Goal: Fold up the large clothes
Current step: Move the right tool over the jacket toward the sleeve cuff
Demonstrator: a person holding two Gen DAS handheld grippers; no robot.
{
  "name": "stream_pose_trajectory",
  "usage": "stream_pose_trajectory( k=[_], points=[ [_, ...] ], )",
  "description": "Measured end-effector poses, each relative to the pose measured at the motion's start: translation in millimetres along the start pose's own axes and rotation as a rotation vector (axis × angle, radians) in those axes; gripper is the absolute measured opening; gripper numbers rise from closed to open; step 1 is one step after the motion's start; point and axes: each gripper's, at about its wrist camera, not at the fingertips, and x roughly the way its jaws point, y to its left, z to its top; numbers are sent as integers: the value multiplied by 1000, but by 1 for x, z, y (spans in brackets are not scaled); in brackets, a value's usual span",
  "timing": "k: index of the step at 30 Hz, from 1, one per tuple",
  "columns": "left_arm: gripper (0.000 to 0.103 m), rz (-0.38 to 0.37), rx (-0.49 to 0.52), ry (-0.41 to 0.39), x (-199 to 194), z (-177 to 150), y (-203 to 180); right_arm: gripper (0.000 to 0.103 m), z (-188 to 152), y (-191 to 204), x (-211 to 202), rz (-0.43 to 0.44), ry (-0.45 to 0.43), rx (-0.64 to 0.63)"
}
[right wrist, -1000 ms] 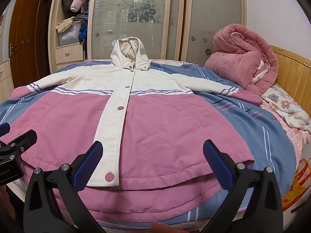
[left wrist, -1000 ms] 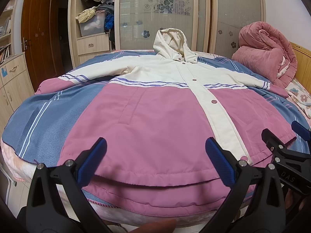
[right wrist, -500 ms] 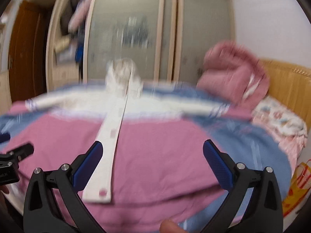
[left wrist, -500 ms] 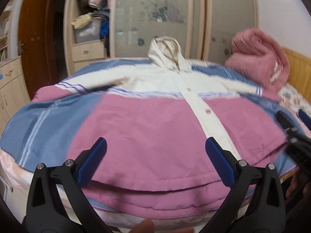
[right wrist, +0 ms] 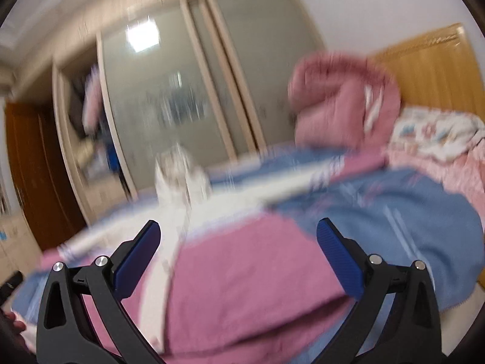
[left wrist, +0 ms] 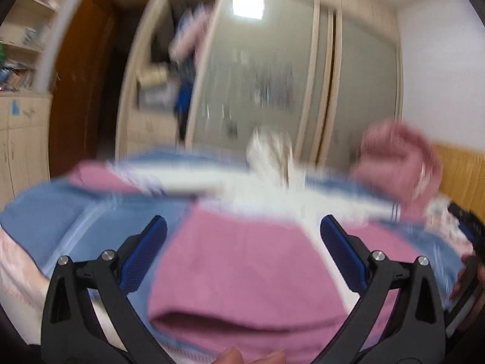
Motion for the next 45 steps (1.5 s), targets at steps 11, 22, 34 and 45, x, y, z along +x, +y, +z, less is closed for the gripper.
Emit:
stream_pose_trajectory(
  k=[11,22,34,45],
  points=[
    [101,-66,-116,171,53,15,5,102,15,-15,36,-22,159,49],
    [101,-145,67,276,181,61,-82,102,85,-118,120,-104,388,257],
    [101,-46,-18,525,247,23,-62,102,25,-287,195,-235,431,750],
    [101,-39,38,540,265,5,-71,88,51,-336,285,-258,316,774]
  ],
)
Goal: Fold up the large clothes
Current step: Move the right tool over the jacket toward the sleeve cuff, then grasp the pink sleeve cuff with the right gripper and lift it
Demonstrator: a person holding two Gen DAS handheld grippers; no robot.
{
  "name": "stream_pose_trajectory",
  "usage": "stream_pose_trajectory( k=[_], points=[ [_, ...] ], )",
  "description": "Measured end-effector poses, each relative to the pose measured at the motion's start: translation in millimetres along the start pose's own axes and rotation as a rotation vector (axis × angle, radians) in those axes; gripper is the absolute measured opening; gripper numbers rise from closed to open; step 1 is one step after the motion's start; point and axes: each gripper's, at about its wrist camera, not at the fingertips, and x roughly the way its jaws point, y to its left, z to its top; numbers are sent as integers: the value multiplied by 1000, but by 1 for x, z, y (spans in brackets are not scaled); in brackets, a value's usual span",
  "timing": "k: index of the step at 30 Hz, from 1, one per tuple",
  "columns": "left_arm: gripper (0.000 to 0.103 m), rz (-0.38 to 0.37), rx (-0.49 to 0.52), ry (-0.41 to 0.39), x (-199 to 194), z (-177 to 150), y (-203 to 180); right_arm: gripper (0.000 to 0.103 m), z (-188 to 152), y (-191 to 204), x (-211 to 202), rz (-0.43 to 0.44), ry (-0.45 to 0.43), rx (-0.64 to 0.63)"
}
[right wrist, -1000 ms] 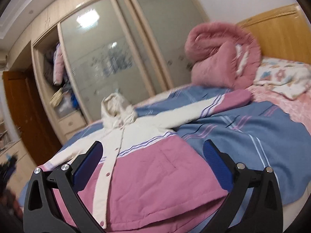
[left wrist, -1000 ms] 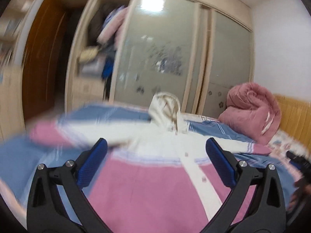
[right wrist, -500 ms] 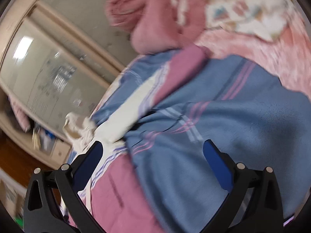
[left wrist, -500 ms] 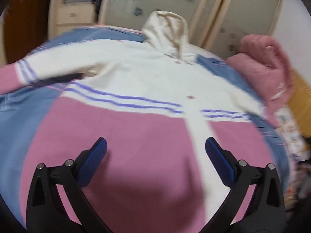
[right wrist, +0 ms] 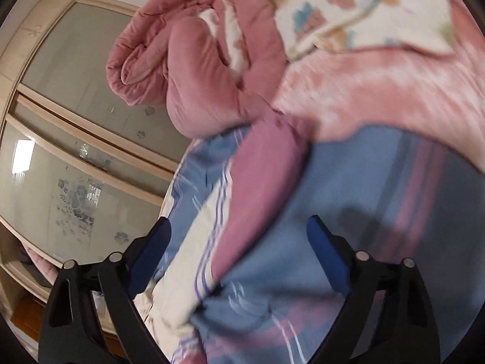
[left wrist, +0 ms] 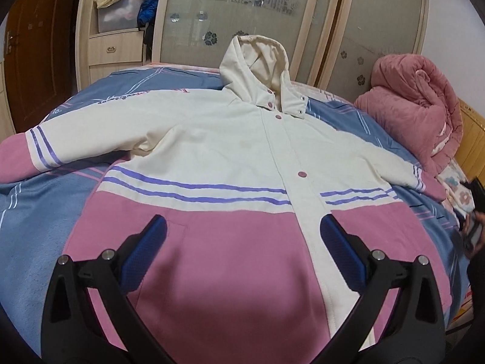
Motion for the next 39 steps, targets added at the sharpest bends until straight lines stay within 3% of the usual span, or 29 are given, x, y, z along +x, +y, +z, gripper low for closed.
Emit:
stream_pose_trajectory(
  k=[3,9,10,12,15,18,20,23,26,30,35,37,39],
  points=[
    [101,-2,4,2,4,0,-1,85,11,-15,41,-81,66,67],
    [101,6,3,12,8,-1,-1,70,25,-25,77,-150,63,85],
    [101,9,8,14,9,-1,-1,65,28,-24,83,-158,60,79],
    [101,17,16,17,10,-2,-2,30,30,-21,89,-191,53,61],
    [101,19,10,19,12,-1,1,13,29,-1,87,-247,7,-23],
    [101,20,0,16,11,0,4,12,23,47,76,-267,-85,-181],
    [101,15,-11,7,8,0,6,12,5,113,58,-217,-188,-391],
    [101,13,-17,-22,0,3,9,12,-39,200,42,-115,-259,-617],
    [101,31,-28,-64,-10,7,15,12,-112,284,32,-10,-271,-843],
    [101,37,-73,-94,-19,11,27,12,-259,359,40,111,-187,-1161],
    [101,56,-114,-139,-33,15,40,12,-409,355,93,106,52,-1374],
    [101,54,-119,-139,-34,17,44,12,-453,335,125,53,191,-1393],
    [101,59,-117,-142,-36,17,45,23,-477,316,148,-11,303,-1407]
  ],
)
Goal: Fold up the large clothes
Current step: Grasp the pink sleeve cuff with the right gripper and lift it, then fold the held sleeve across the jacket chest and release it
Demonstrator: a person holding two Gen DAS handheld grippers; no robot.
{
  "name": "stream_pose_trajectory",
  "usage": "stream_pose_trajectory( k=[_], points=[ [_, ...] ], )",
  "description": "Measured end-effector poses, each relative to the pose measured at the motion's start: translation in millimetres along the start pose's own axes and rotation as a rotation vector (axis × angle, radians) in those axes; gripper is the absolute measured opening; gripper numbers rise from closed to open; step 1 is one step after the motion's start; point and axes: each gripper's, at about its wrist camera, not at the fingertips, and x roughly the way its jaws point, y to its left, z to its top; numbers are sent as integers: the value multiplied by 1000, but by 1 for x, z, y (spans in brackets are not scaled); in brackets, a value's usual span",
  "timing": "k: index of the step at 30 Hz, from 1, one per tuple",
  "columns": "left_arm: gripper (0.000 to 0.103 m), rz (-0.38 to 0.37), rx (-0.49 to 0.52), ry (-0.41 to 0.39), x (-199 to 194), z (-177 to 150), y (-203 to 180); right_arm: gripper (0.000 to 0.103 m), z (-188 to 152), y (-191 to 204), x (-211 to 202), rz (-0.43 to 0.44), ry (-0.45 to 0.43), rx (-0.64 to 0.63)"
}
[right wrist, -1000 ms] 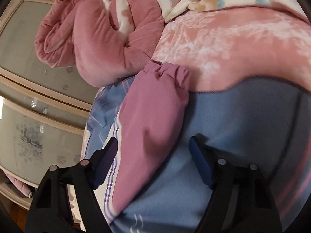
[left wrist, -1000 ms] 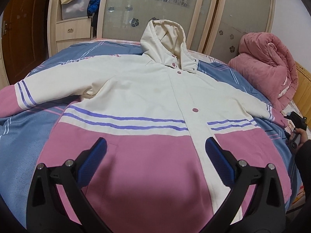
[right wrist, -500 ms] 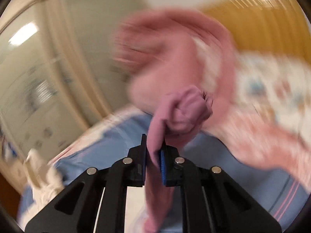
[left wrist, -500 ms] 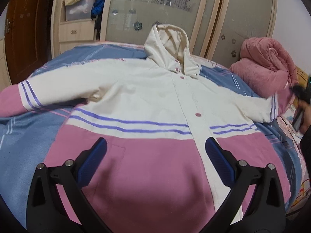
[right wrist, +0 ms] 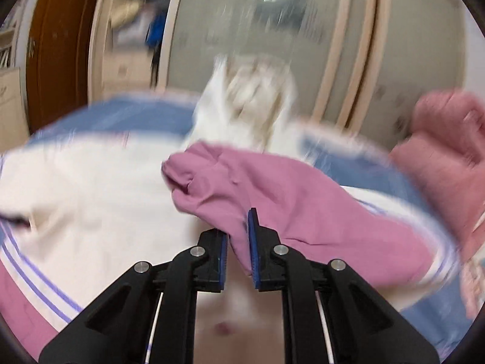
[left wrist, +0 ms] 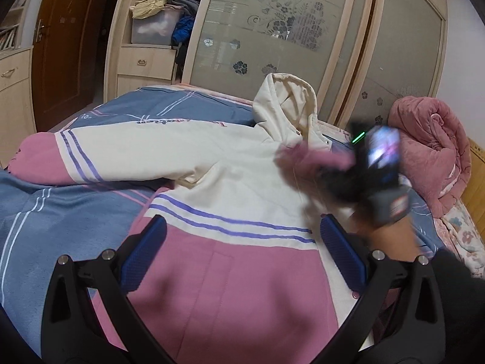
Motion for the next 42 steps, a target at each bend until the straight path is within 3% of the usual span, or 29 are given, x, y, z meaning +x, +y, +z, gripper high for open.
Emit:
stream_pose_trajectory(
  k=[1,2,4,5,6,8,11,15,19,22,30,35,42],
  points=[
    [101,1,4,1,-1,0,0,26,-4,5,10,-2,44,-21],
    [101,2,9,3,-1,0,0,35,-7,10,10,-5,64,-32],
    [101,1,13,3,-3,0,-1,61,-10,11,-8,39,25,-20],
    [101,-2,12,4,-4,1,-1,83,-11,11,-23,69,-10,-3],
    [101,-7,10,3,-5,1,-1,96,-13,8,-39,94,-52,23],
    [101,-15,6,-3,-7,2,-1,102,-21,-7,-80,151,-121,116],
    [101,-29,11,-7,-13,2,-4,102,-40,-33,-136,172,-170,211],
    [101,-48,28,23,-21,-5,-9,102,-101,-69,-210,46,-256,277],
    [101,-55,70,29,-37,-15,-16,102,-157,-86,-252,-97,-276,308],
    [101,-55,102,24,-49,-22,-19,102,-176,-91,-254,-104,-213,322],
    [101,68,143,29,-61,-47,-11,102,-188,-88,-251,-73,-165,293],
    [101,46,70,51,-62,-56,2,102,-189,-82,-258,-79,-182,263],
    [101,76,128,68,-53,-61,-11,102,-192,-84,-268,-109,-214,264]
  ],
)
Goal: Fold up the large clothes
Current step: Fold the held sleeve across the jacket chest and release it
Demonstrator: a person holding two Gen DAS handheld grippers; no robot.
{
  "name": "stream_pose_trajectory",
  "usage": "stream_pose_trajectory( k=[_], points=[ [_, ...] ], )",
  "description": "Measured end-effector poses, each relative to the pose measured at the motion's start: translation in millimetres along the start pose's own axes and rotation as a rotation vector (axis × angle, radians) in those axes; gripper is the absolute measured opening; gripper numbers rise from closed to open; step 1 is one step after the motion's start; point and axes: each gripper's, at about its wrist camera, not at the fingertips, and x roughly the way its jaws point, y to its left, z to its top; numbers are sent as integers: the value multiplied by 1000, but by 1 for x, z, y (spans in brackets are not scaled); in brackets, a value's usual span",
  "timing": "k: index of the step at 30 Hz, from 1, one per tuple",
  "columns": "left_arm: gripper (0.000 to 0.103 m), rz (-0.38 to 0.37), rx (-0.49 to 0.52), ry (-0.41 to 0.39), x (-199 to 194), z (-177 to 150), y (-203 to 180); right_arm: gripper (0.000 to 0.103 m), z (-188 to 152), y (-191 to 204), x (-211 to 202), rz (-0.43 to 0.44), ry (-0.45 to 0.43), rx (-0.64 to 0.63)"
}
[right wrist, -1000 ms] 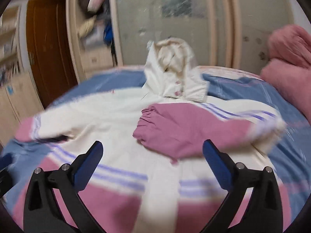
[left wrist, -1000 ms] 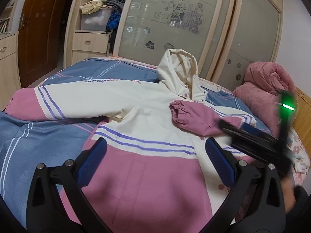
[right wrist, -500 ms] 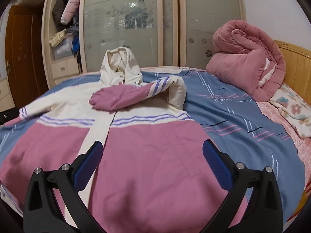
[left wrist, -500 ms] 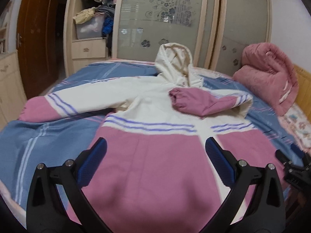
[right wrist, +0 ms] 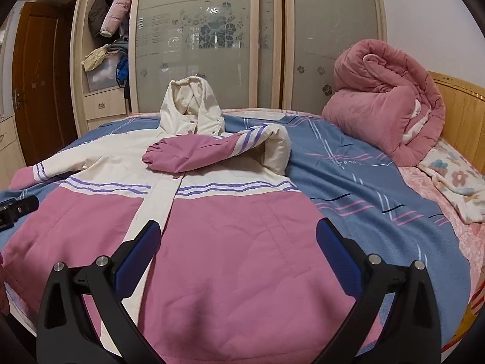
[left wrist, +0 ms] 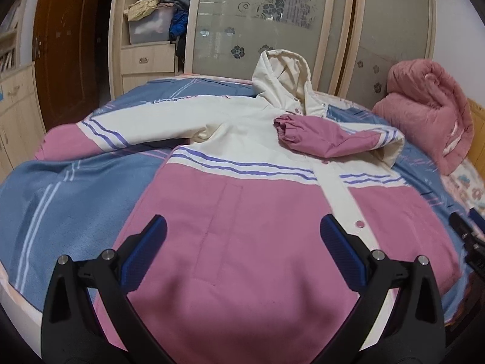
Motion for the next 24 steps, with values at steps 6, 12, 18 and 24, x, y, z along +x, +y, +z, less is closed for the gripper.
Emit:
stream_pose_trajectory(
  k=[6,12,18,24],
  points=[
    [101,8,24,-30,-5,2,-6,102,-1,0,0,-11,-9,0],
    [101,21,40,-35,-5,4,-7,102,-1,4,2,-5,-9,-6],
    [101,18,48,-34,-6,4,-7,102,0,8,4,-1,-7,-13],
    [101,16,47,-29,-6,3,-8,102,0,11,5,1,-7,-18]
  ],
)
